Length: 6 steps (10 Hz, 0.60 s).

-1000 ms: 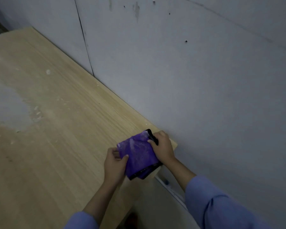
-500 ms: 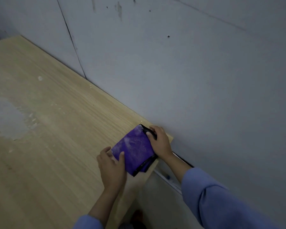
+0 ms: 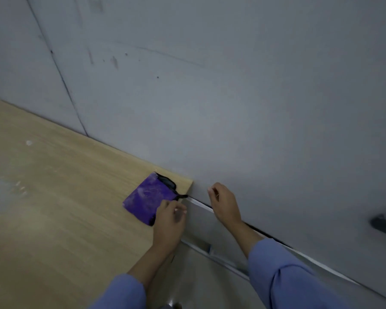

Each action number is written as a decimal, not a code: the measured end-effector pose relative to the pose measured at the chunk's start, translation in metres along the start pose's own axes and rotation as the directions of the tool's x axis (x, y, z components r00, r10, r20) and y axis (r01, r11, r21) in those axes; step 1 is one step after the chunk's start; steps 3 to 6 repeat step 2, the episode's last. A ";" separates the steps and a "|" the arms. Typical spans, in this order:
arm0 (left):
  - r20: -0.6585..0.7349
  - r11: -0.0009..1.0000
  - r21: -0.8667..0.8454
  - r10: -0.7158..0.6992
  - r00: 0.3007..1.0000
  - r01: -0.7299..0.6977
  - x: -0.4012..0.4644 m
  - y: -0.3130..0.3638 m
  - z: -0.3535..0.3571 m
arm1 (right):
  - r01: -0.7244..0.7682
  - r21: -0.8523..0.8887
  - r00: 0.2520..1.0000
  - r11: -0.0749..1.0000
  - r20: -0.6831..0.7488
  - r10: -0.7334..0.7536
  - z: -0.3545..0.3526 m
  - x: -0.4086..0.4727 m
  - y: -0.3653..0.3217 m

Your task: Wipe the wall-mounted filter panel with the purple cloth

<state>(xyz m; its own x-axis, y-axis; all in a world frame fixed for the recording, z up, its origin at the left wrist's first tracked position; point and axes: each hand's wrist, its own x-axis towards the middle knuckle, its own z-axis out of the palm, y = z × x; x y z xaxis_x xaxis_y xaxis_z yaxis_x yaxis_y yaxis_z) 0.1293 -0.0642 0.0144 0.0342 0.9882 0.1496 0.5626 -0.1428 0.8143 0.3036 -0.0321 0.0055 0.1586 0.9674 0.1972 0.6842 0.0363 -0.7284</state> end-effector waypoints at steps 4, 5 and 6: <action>0.238 0.927 0.096 0.333 0.912 -0.364 -0.018 0.073 0.026 | -0.176 -0.070 0.960 0.982 -0.231 0.156 -0.079 -0.071 0.019; 0.238 0.927 0.096 0.333 0.912 -0.364 -0.018 0.073 0.026 | -0.176 -0.070 0.960 0.982 -0.231 0.156 -0.079 -0.071 0.019; 0.238 0.927 0.096 0.333 0.912 -0.364 -0.018 0.073 0.026 | -0.176 -0.070 0.960 0.982 -0.231 0.156 -0.079 -0.071 0.019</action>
